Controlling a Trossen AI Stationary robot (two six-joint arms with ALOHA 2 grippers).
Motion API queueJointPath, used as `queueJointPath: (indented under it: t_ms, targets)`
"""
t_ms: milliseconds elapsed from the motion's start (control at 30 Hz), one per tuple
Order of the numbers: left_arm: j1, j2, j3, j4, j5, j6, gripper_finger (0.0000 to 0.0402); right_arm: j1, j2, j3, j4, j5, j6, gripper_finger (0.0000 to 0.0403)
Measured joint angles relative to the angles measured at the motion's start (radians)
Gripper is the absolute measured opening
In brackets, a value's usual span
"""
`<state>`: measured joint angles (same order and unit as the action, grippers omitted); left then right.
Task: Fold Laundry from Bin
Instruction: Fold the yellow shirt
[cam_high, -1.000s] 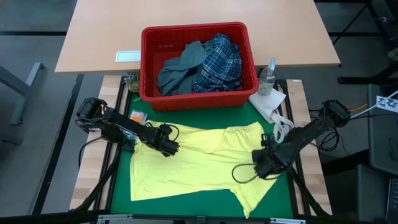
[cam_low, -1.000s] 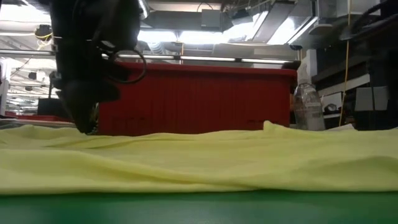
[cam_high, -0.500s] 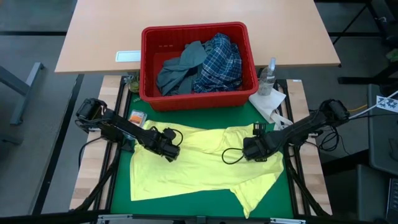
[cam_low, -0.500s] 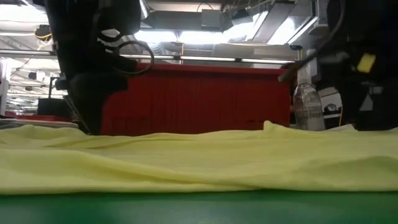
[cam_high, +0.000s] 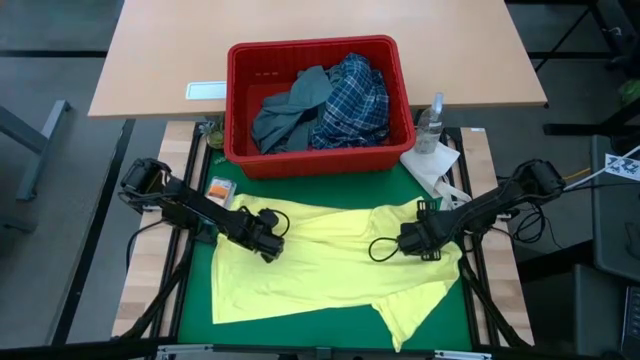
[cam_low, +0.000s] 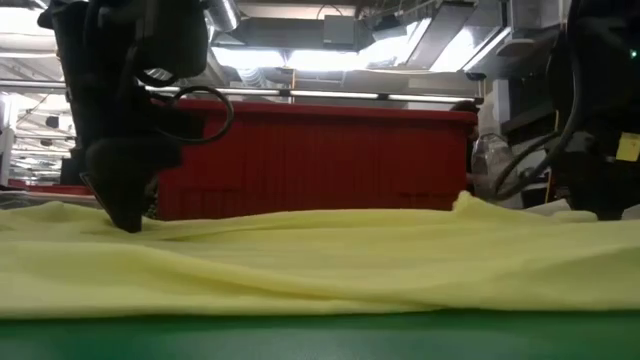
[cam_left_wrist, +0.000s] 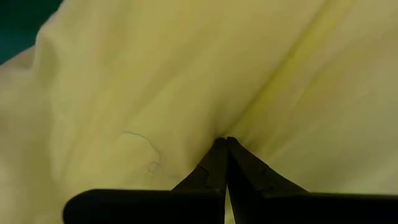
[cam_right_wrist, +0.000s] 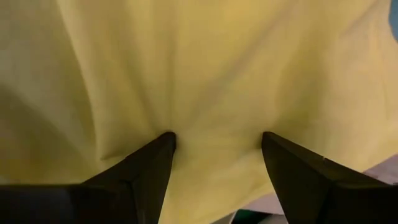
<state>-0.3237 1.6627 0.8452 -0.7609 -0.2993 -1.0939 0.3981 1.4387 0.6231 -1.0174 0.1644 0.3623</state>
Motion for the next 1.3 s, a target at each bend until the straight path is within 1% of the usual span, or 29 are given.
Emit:
queueJointPath:
  t_ms: [100, 200, 433, 567, 733, 833, 1033, 1300]
  targets:
    - [-0.005, 0.0, 0.002, -0.001, 0.011, 0.004, 0.0002, 0.0, 0.002, 0.002, -0.045, -0.076, 0.0, 0.0253]
    - [-0.005, 0.003, 0.023, -0.005, 0.025, 0.005, 0.0002, 0.001, 0.003, 0.001, -0.071, -0.127, 0.0, 0.0253]
    - [-0.002, 0.005, 0.129, -0.052, 0.04, 0.11, 0.0002, 0.001, 0.004, -0.002, -0.097, -0.154, -0.002, 0.0253]
    - [0.007, 0.005, 0.187, -0.128, 0.002, 0.123, 0.0002, 0.001, 0.004, -0.002, -0.097, -0.157, -0.004, 0.0253]
    - [0.048, 0.005, 0.203, -0.238, -0.075, 0.12, 0.0002, 0.001, 0.004, -0.002, -0.095, -0.157, -0.005, 0.0253]
    - [0.092, 0.005, 0.182, -0.267, -0.092, 0.112, 0.0002, 0.001, 0.004, -0.001, -0.095, -0.156, -0.005, 0.0253]
    - [0.176, 0.004, 0.1, -0.239, -0.088, 0.109, 0.0002, 0.001, 0.003, -0.001, -0.094, -0.154, -0.005, 0.0253]
    - [0.24, 0.003, -0.013, -0.205, -0.088, 0.101, 0.0002, 0.001, 0.003, -0.001, -0.092, -0.15, -0.005, 0.0253]
